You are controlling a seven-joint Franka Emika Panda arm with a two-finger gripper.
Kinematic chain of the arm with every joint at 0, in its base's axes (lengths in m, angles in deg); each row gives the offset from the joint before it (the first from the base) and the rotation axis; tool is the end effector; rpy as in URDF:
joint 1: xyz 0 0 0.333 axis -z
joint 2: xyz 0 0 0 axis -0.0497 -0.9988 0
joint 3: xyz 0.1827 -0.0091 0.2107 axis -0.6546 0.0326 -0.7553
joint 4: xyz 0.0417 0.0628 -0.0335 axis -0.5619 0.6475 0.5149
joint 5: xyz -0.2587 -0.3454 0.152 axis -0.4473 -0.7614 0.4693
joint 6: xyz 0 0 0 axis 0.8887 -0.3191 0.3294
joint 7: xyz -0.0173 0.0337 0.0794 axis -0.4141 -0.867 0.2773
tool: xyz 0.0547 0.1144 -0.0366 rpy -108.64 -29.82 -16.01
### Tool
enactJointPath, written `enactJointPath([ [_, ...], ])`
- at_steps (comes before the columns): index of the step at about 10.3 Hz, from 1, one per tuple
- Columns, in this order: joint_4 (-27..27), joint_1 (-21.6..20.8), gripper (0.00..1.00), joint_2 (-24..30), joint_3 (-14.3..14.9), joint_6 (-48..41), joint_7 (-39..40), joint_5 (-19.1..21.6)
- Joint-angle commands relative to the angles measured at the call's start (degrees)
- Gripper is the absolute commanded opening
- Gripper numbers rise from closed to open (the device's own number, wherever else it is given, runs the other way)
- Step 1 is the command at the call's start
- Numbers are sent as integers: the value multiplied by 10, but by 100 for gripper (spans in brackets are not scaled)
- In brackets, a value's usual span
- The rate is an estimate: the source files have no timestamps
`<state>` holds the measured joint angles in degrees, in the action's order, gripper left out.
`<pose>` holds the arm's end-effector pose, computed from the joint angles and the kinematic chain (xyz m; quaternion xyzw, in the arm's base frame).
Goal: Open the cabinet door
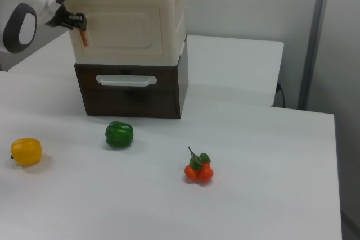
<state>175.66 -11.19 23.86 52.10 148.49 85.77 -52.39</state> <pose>0.7660 0.1046 0.5092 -0.8886 -0.0848 -0.4494 0.0360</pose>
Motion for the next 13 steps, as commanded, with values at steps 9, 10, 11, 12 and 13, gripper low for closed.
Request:
enactJointPath([
  [9,72,0,0,63,4,11,41,-2],
  [10,81,9,0,85,4,-24,42,-2],
  [11,78,16,0,100,3,-80,42,-1],
  [12,76,17,0,108,3,-116,43,-1],
  [13,77,26,0,121,3,-141,41,-1],
])
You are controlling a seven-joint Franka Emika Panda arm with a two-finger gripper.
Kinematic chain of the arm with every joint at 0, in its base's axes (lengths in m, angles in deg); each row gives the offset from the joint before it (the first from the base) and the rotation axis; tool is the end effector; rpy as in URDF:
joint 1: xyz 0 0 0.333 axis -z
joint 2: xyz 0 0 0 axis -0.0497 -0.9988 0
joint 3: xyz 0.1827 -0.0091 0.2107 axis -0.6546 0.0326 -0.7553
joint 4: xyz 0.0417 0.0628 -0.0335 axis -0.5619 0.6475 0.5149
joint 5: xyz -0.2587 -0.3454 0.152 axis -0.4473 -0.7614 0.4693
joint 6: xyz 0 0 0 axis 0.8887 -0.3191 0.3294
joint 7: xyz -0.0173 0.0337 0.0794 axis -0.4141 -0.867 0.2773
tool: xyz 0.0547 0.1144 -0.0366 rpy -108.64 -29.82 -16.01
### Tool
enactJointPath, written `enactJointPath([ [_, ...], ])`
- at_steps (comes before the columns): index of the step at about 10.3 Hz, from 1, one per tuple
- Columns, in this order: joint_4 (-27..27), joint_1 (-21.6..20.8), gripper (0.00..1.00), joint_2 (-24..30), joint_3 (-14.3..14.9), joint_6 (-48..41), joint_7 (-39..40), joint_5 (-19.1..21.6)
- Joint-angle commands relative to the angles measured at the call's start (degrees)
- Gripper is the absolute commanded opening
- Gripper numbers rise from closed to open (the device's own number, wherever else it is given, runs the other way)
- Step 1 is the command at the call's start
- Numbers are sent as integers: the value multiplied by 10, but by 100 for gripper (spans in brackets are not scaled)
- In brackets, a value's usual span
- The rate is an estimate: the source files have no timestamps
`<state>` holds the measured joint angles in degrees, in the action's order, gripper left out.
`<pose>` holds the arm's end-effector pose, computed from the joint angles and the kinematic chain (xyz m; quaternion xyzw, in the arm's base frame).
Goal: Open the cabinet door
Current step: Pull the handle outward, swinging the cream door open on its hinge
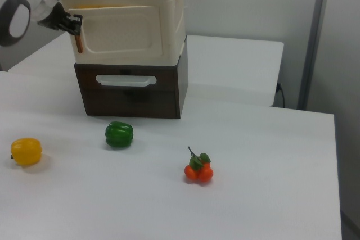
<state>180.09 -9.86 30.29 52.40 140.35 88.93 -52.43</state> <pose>0.7405 0.0816 0.5247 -0.9095 -0.1031 -0.4022 0.0209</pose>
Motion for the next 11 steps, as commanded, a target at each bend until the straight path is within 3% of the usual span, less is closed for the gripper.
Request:
enactJointPath([
  [1,32,19,0,67,1,-107,11,0],
  [5,30,66,1,132,16,-318,14,0],
  [8,29,99,14,141,62,-378,14,1],
  [9,29,102,26,143,86,-381,14,1],
  [10,29,102,45,148,110,-395,14,1],
  [11,29,102,78,150,132,-420,24,1],
])
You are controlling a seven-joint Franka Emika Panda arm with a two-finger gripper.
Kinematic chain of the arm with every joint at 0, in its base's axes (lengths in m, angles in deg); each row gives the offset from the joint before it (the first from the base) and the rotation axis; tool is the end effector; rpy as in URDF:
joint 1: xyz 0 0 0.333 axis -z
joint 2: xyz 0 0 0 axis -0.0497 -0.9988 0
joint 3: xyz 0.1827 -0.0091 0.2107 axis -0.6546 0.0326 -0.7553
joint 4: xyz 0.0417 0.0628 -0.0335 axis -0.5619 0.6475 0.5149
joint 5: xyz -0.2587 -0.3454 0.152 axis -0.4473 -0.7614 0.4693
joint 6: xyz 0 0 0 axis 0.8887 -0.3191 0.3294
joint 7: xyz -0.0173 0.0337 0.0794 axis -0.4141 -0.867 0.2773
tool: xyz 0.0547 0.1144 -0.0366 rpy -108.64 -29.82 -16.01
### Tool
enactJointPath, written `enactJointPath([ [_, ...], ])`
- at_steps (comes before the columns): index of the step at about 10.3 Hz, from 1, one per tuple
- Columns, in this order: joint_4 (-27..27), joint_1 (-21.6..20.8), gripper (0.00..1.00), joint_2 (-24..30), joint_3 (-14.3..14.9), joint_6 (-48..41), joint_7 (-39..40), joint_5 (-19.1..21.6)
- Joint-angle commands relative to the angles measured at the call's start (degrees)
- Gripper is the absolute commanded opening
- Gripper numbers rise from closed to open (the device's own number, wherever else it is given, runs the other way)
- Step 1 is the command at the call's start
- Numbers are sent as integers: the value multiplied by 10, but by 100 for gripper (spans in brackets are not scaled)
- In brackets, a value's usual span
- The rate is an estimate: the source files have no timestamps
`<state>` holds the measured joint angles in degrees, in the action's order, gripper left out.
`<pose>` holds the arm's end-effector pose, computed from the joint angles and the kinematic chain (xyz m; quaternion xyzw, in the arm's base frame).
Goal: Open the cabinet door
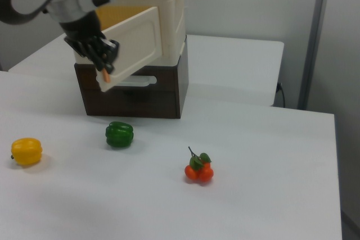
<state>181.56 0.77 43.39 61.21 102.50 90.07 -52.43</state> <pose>0.6396 -0.1425 0.5741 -0.9816 0.0279 -0.1887 0.0073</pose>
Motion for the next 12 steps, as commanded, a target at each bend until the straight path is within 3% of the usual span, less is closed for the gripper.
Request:
enactJointPath([
  [1,4,-5,100,19,56,-67,24,-4],
  [3,-4,-4,100,27,76,-120,20,-8],
  [5,-35,-12,100,33,68,-219,9,-6],
  [7,-49,-39,100,37,33,-240,-67,4],
  [8,-56,-59,100,35,0,-239,-108,4],
  [10,-54,-78,100,32,-41,-236,-130,4],
  [12,-46,-104,100,21,-50,-227,-120,3],
])
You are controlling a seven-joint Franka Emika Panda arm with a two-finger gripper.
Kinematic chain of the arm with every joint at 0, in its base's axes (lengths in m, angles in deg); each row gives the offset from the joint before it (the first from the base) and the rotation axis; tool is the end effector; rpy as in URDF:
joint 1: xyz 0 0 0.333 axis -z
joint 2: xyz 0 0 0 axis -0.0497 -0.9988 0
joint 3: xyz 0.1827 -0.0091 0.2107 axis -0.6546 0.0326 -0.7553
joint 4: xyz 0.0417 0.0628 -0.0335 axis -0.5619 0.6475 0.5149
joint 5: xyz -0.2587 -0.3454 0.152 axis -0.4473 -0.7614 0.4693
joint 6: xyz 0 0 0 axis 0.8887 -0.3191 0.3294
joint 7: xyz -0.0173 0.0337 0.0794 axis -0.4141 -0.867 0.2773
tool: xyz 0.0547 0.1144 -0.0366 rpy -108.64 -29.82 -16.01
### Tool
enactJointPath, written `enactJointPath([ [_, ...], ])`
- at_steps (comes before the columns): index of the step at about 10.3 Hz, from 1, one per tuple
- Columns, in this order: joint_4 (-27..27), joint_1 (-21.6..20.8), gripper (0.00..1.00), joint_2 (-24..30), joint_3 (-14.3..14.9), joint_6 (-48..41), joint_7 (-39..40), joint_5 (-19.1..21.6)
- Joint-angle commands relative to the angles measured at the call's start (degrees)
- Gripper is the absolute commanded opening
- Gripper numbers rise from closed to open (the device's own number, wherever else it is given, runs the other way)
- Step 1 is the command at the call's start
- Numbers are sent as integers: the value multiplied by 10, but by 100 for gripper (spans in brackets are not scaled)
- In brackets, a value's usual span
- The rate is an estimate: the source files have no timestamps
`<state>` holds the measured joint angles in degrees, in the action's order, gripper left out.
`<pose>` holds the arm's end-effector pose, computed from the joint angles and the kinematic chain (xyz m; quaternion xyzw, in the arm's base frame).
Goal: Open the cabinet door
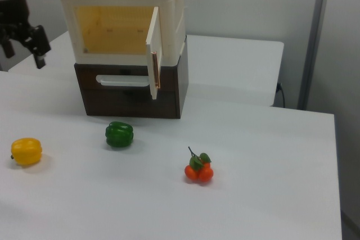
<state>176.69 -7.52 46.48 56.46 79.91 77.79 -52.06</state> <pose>0.6012 0.0101 0.6107 -0.9970 0.0091 -0.0561 0.0525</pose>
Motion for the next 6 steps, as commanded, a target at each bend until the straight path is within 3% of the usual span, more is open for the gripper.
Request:
enactJointPath([
  [1,11,-31,100,-15,-3,29,6,-6],
  [3,28,-33,100,-22,0,72,38,-9],
  [6,27,-31,100,-22,5,70,47,-6],
])
